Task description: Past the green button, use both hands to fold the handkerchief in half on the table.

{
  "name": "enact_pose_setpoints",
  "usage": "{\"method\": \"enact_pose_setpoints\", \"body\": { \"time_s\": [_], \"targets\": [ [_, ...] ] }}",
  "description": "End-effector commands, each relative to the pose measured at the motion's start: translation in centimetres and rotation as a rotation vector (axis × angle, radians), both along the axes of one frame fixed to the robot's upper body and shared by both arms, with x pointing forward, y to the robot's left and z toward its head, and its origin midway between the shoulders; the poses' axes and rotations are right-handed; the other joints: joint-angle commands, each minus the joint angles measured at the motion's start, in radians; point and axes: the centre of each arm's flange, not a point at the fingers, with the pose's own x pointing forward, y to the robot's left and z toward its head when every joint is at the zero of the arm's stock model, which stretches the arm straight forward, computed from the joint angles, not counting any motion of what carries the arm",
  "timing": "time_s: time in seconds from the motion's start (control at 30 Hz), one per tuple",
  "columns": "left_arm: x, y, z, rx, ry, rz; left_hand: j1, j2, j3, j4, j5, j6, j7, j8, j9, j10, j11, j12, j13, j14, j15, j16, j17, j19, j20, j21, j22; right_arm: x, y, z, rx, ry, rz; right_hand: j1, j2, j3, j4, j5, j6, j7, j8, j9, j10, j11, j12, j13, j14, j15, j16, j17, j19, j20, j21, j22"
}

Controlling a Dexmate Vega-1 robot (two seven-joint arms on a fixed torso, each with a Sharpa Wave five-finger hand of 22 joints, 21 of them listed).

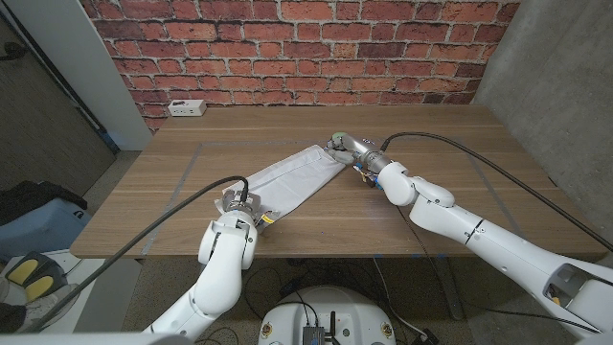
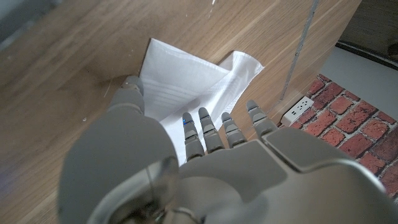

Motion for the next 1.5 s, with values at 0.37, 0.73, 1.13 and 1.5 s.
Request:
{"method": "enact_pose_setpoints", "body": {
  "time_s": [0.37,0.73,1.13,1.5],
  "targets": [
    [2.9,1.4,-2.4,-0.118,0.107,0.034,0.139,0.167,0.086,-0.01,-0.044,0.076,-0.011,0.023,0.001,0.256,-0.01,0.081,-0.01,0.142,-0.044,0.021,-0.005,0.054,-0.017,0.028,0.009,-0.2,0.0,0.4,-0.001,-0.02,-0.005,-0.008,0.001,0.008,-0.006,0.0,0.01,0.001,0.005,0.002,0.008,-0.007,0.005,0.001,0.01,-0.037,0.006,0.0,0.006,0.003,0.004,0.002],
    [4.7,2.5,-4.3,-0.076,0.028,0.058,0.247,0.231,0.173,-0.028,-0.127,0.59,0.073,0.144,0.009,0.782,-0.061,0.182,-0.004,0.389,-0.172,0.021,-0.004,0.169,-0.085,0.075,0.007,-0.2,0.2,0.8,-0.014,-0.022,0.0,-0.01,0.0,0.011,-0.008,0.0,0.019,0.002,0.007,0.002,0.014,-0.003,0.007,0.001,0.012,-0.035,0.006,-0.001,0.007,0.004,0.004,0.002],
    [3.4,2.8,-3.3,0.045,-0.243,0.0,0.29,0.247,0.199,-0.02,-0.127,0.675,0.041,0.178,0.018,0.795,-0.068,0.176,0.026,0.466,-0.22,0.033,0.003,0.219,-0.108,0.102,0.011,0.1,1.9,0.7,-0.078,0.012,0.063,0.033,0.003,0.035,-0.058,0.004,0.047,-0.016,0.01,0.001,0.032,-0.04,0.008,0.0,0.001,-0.048,0.002,-0.006,0.002,0.001,0.002,0.002],
    [3.0,2.7,-2.9,0.12,-0.3,-0.033,0.302,0.236,0.189,-0.022,-0.128,0.696,0.006,0.187,0.018,0.802,-0.071,0.173,0.035,0.481,-0.228,0.036,0.007,0.231,-0.118,0.11,0.014,0.3,3.9,0.9,-0.211,0.014,0.074,0.06,0.015,0.065,-0.057,0.004,-0.022,-0.069,-0.013,0.003,-0.05,-0.1,-0.012,0.001,-0.097,-0.063,-0.008,0.021,-0.057,-0.017,-0.011,0.004]
  ]
}}
